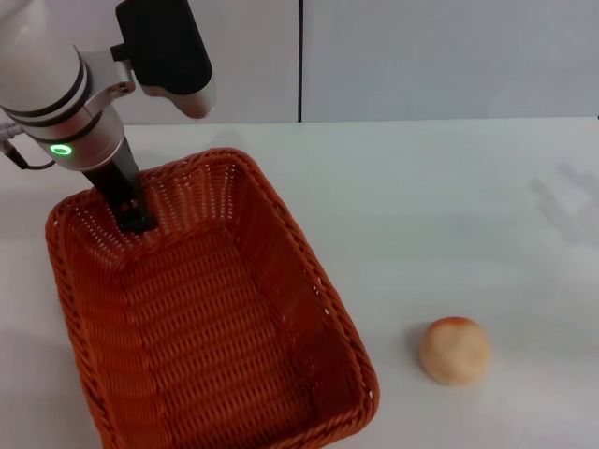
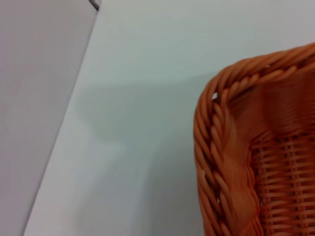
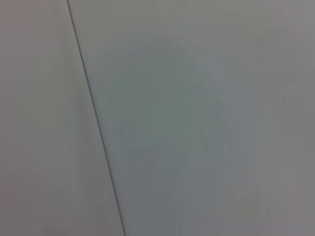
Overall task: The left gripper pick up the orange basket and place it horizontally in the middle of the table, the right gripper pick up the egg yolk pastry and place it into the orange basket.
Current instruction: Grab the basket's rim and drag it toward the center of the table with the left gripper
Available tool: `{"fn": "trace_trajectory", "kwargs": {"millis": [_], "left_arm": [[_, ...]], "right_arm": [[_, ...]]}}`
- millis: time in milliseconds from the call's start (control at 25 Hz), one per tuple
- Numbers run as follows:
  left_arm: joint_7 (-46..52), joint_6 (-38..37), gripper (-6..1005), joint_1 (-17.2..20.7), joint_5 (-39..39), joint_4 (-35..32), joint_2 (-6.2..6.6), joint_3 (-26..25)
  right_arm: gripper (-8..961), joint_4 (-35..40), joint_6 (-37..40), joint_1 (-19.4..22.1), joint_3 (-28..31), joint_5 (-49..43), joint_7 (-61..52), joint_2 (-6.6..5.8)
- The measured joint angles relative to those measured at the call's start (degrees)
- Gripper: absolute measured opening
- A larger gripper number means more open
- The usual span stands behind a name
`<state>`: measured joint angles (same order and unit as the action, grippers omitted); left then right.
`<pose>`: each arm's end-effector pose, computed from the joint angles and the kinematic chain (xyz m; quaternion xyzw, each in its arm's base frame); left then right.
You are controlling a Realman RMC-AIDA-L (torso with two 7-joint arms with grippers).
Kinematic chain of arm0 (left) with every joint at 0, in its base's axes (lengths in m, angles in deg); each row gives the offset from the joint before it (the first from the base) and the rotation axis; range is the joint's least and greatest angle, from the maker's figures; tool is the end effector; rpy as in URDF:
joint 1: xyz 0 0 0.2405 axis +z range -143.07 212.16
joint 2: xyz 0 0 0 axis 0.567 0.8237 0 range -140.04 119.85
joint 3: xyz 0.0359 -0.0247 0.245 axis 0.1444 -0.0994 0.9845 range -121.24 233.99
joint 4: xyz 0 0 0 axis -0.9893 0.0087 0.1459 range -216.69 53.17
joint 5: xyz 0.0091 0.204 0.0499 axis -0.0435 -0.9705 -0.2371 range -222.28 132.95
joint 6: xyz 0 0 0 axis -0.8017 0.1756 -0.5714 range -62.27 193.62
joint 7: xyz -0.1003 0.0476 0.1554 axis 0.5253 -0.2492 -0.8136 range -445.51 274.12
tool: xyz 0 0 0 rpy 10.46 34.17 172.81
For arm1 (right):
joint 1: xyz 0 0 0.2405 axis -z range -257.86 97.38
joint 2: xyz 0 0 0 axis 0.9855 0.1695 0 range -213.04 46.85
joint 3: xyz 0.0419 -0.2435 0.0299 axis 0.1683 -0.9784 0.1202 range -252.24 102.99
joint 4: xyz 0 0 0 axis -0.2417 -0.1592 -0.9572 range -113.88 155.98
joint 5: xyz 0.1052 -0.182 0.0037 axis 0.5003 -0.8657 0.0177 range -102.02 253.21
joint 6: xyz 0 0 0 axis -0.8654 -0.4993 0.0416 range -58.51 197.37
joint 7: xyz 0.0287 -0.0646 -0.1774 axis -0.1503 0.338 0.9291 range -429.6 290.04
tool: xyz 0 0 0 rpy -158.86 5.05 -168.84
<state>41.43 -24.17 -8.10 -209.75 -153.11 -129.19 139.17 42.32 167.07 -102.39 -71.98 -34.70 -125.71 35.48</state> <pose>-0.2058 0.3876 -0.0254 -0.9167 -0.1038 0.3449 0.1731 0.3013 0.3139 0.0400 -0.7658 0.2378 0.4490 0.3943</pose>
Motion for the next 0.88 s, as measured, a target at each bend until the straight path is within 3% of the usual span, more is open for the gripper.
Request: {"fn": "trace_trajectory", "kwargs": {"millis": [320,520,560,600,640,720,880], "left_arm": [[9.3,0.7,310,-1.8,0.1,0.7,0.0,-1.9],[17.5,-0.2,287,-7.7,0.1,9.6,0.34,-11.2],[17.5,-0.2,282,-7.7,0.1,9.6,0.34,-11.2],[19.1,-0.5,278,-11.2,-0.2,15.8,0.73,-17.8],[19.6,-0.6,273,-12.2,-0.3,17.8,0.86,-20.0],[21.1,-0.6,264,-13.6,-0.4,20.1,1.18,-22.4],[26.8,-0.6,232,-15.1,-0.4,20.8,1.53,-22.5]], "right_arm": [[576,-0.1,-0.3,-0.5,0.2,0.2,1.0,-0.11],[576,0.1,0.0,-0.6,0.3,0.9,0.9,-0.81],[576,0.1,0.1,-0.6,0.3,1.1,0.8,-0.95],[576,0.2,0.1,-0.6,0.3,1.2,0.8,-1.04],[576,0.2,0.1,-0.6,0.3,1.4,0.8,-1.22],[576,0.2,0.0,-0.6,0.2,1.6,0.8,-1.5],[575,0.2,0.3,-1.0,0.3,1.6,0.7,-2.02]]}}
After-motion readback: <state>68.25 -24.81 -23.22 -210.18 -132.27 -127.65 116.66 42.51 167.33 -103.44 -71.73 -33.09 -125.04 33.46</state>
